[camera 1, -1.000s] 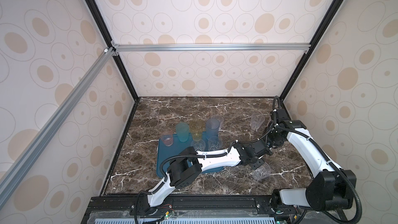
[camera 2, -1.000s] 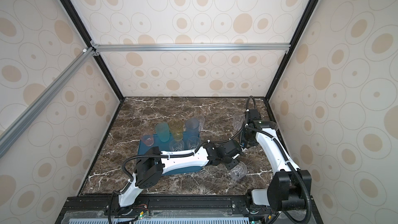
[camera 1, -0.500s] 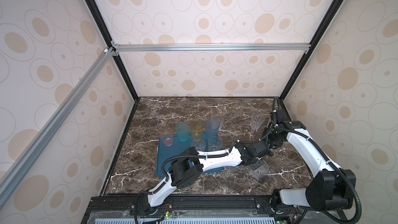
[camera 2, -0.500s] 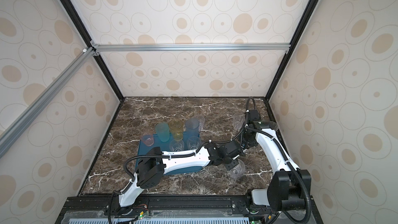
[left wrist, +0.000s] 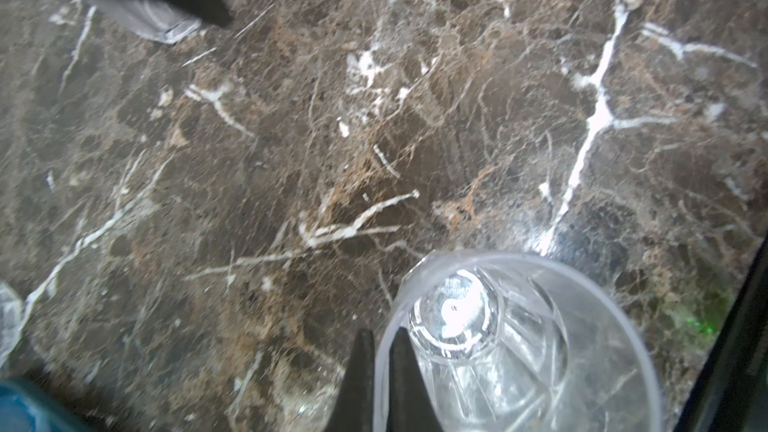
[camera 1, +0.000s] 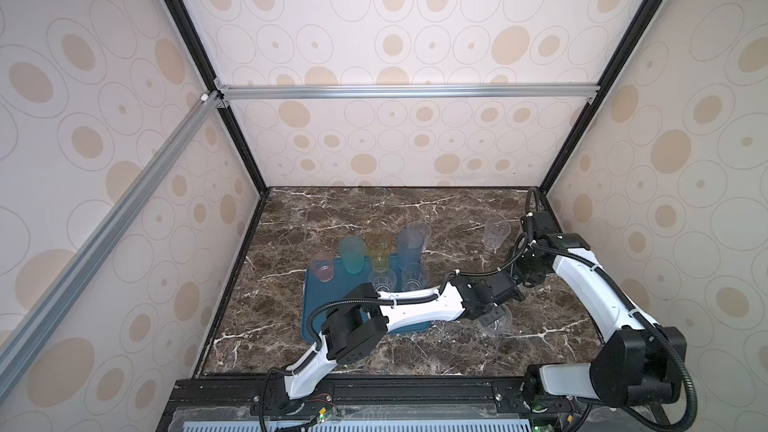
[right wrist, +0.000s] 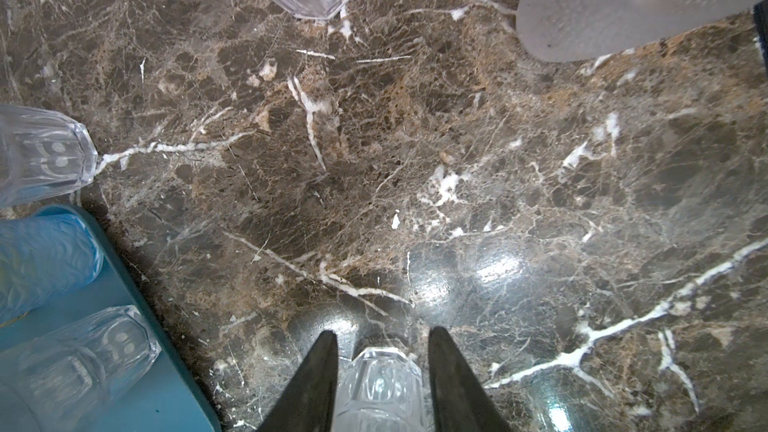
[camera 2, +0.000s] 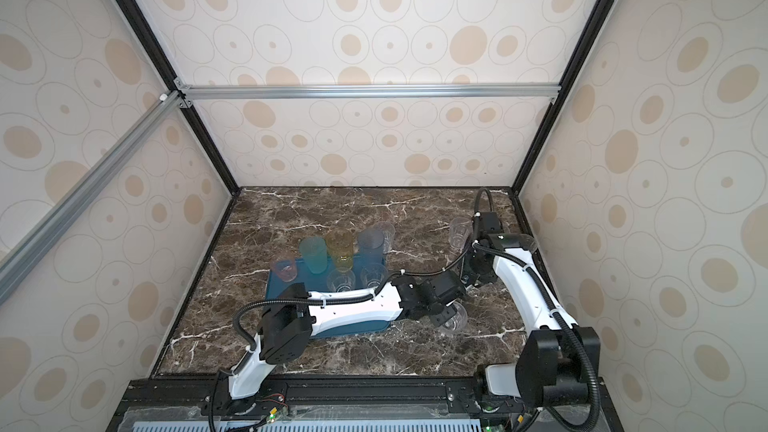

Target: Place the glasses into the tray

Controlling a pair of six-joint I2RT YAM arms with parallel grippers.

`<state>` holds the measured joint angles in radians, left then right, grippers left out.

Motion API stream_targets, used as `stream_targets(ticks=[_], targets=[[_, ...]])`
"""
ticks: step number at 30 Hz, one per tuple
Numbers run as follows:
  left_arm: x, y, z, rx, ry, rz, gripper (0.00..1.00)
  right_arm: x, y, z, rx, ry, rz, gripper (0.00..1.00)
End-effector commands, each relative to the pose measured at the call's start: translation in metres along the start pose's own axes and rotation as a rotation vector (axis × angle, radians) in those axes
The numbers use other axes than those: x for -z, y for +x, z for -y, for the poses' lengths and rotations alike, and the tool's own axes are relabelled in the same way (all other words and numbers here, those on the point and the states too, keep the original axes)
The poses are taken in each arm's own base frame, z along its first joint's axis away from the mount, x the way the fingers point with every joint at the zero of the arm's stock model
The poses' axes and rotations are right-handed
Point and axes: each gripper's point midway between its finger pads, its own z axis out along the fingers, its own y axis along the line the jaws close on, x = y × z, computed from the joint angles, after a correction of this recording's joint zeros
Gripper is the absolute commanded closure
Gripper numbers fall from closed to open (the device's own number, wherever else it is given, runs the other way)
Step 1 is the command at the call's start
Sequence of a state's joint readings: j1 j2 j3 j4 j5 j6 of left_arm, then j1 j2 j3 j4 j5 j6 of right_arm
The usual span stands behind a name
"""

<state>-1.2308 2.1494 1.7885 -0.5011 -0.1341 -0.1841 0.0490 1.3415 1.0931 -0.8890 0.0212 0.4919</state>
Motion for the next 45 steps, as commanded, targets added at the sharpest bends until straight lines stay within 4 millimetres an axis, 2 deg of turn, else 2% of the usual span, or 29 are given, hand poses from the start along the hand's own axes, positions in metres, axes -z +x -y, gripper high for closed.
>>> stream_targets(ticks=[1,8,16,21,27,32,40,45], targets=[[0.022,-0.001,-0.031,0.007,-0.070,0.016,0.98,0.001,0.003,0.003,-0.006,0.007,-0.008,0.61],[0.024,0.018,-0.071,0.075,-0.133,-0.011,0.98,-0.001,0.005,0.000,-0.009,-0.011,-0.020,0.61],[0.024,0.019,-0.107,0.137,-0.188,-0.014,0.98,-0.004,0.010,-0.004,-0.013,-0.036,-0.046,0.61],[0.025,0.019,-0.114,0.156,-0.194,-0.013,0.95,-0.004,0.013,-0.008,-0.014,-0.062,-0.055,0.61],[0.020,0.026,-0.114,0.170,-0.188,-0.040,0.81,-0.006,0.025,-0.023,0.022,-0.117,-0.099,0.61],[0.030,0.020,-0.118,0.182,-0.196,-0.018,0.70,0.000,0.038,-0.033,0.088,-0.142,-0.123,0.61],[0.063,0.004,-0.130,0.192,-0.229,0.050,0.67,0.010,0.054,-0.040,0.149,-0.223,-0.165,0.61],[0.087,0.009,-0.146,0.197,-0.285,0.105,0.66,0.016,0.064,-0.052,0.201,-0.309,-0.193,0.60]])
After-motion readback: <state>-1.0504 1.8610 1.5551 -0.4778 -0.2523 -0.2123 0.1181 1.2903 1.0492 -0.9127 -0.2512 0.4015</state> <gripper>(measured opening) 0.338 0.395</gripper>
